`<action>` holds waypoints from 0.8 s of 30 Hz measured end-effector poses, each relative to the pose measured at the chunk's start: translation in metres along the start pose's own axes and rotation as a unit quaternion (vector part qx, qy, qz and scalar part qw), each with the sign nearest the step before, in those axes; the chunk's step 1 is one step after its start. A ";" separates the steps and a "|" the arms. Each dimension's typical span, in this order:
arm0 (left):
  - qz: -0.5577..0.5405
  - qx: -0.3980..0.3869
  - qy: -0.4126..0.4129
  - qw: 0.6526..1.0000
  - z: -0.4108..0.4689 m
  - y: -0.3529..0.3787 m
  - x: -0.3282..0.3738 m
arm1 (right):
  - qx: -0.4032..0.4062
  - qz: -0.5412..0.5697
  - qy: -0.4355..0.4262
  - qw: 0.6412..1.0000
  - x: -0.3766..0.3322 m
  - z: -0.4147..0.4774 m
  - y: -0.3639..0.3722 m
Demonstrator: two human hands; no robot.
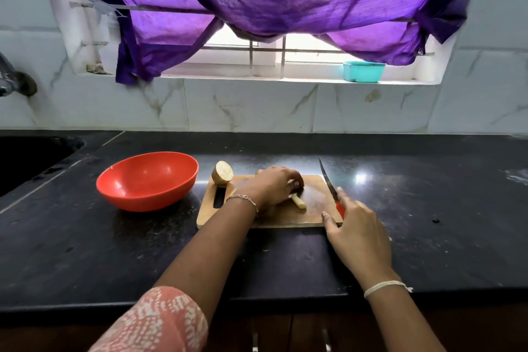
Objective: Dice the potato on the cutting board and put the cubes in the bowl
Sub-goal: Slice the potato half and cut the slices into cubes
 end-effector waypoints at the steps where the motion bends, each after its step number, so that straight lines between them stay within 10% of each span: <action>1: -0.006 0.003 -0.001 1.000 -0.001 -0.002 -0.005 | -0.001 0.001 0.000 1.000 0.000 0.000 -0.001; 24: 0.009 0.065 0.060 0.996 -0.042 -0.005 0.006 | 0.004 0.006 -0.025 1.000 -0.008 -0.007 -0.008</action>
Point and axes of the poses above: each hand's wrist, its own z-axis towards the middle knuckle, its own y-axis out of the palm, x = y × z, the point moved 3 cm from there along z, towards the middle knuckle, and after that the axes turned 15 degrees about -z, right-handed, at the moved point
